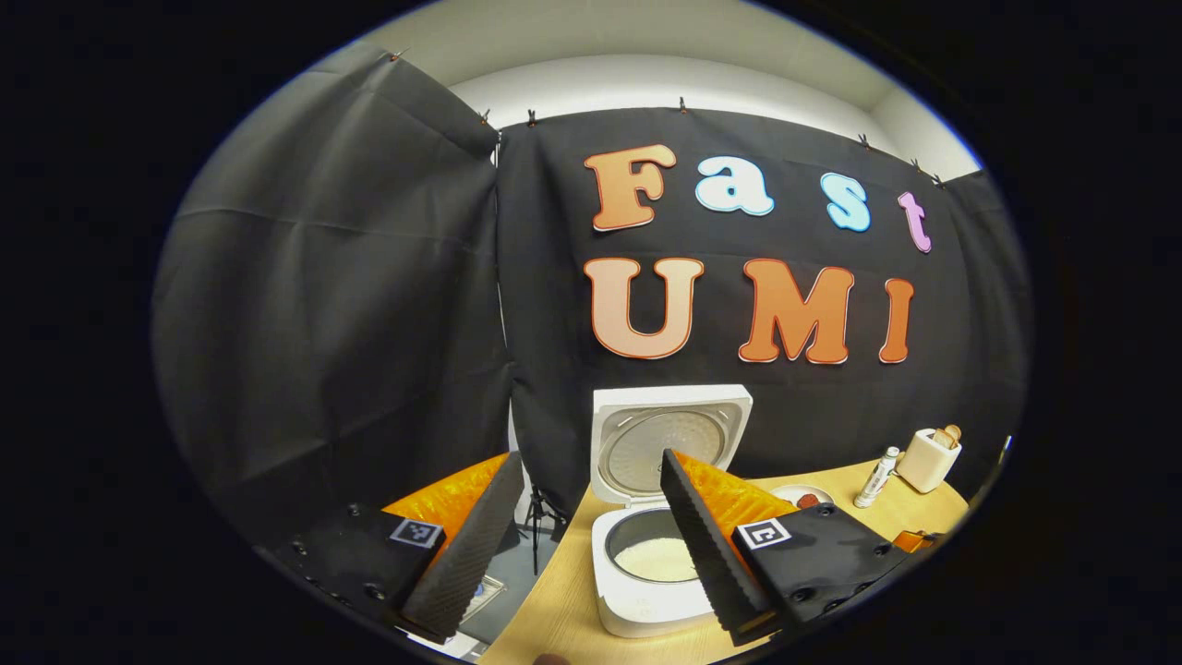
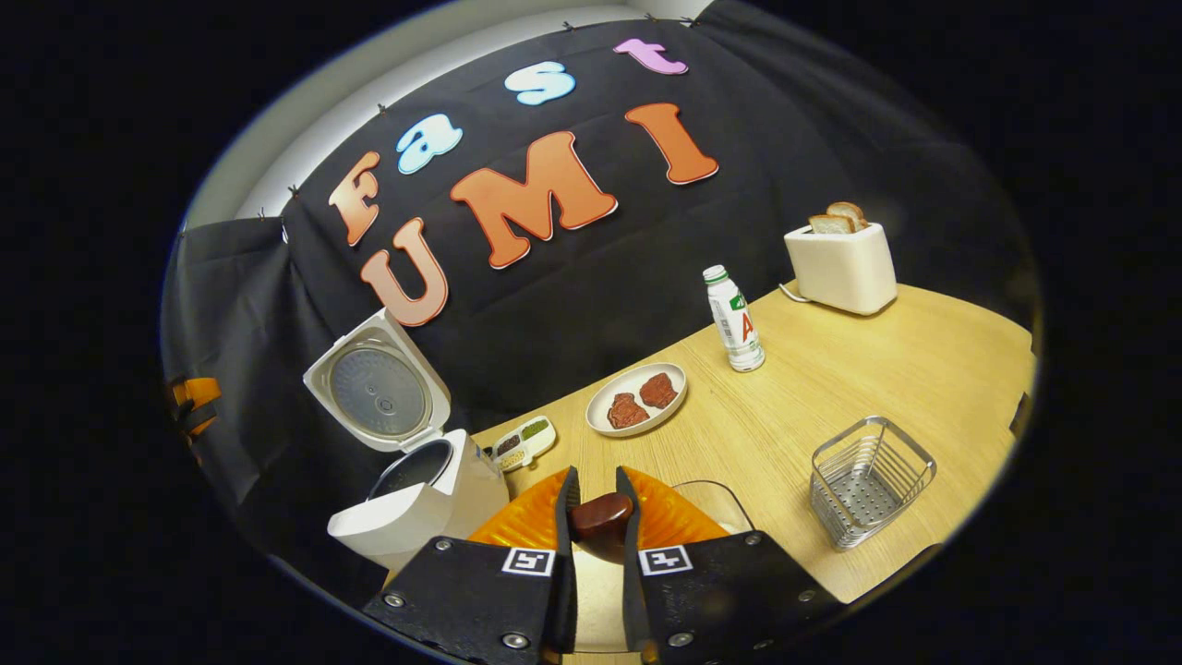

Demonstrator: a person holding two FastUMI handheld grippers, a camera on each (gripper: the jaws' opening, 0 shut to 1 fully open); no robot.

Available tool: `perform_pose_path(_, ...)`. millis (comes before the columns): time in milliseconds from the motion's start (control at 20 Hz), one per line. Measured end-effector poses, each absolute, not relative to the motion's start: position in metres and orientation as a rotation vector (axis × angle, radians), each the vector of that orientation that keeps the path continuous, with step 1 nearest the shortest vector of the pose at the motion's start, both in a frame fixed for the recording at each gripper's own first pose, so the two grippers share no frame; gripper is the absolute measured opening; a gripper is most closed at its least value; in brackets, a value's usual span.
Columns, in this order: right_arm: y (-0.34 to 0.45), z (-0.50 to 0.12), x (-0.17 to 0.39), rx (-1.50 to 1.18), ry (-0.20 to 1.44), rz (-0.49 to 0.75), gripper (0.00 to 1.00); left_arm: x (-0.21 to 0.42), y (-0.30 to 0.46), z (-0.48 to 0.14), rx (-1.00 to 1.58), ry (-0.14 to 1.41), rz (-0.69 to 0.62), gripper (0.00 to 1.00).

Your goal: Close the left gripper, press the button to open the rice cooker; take a wooden spoon from the chopstick holder with the right hand, scoop a spoonful of rice and pour it into the rice cooker, then put the wooden spoon back into the chopstick holder.

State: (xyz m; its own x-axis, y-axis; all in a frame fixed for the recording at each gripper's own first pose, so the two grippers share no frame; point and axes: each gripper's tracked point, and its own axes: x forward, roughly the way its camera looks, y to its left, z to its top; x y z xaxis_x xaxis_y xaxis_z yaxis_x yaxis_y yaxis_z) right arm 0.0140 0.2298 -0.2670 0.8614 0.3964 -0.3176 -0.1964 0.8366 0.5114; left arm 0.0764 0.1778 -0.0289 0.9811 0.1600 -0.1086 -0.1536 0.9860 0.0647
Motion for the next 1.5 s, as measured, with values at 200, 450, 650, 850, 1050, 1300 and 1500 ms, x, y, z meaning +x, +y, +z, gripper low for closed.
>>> perform_pose_path(200, 0.236, -0.271, 0.005, 0.719, 0.467, 0.34, 0.19, 0.078, 0.171, -0.03, 0.06, 0.116, 0.139, 1.0)
perform_pose_path(450, 0.22, -0.287, 0.006, 1.083, 0.502, 0.256, 0.19, 0.081, 0.167, -0.031, 0.058, 0.118, 0.124, 1.0)
perform_pose_path(650, 0.209, -0.299, 0.006, 1.271, 0.519, 0.183, 0.19, 0.081, 0.163, -0.031, 0.049, 0.116, 0.113, 1.0)
perform_pose_path(850, 0.199, -0.304, 0.011, 1.398, 0.531, 0.134, 0.19, 0.083, 0.157, -0.031, 0.05, 0.115, 0.1, 1.0)
perform_pose_path(1050, 0.184, -0.3, 0.015, 1.491, 0.501, 0.1, 0.19, 0.083, 0.16, -0.03, 0.038, 0.114, 0.101, 1.0)
perform_pose_path(1300, 0.157, -0.277, 0.026, 1.568, 0.429, 0.081, 0.14, 0.083, 0.163, -0.027, 0.021, 0.105, 0.108, 1.0)
perform_pose_path(1500, 0.15, -0.265, 0.031, 1.606, 0.408, 0.076, 0.19, 0.084, 0.161, -0.026, 0.022, 0.101, 0.102, 1.0)
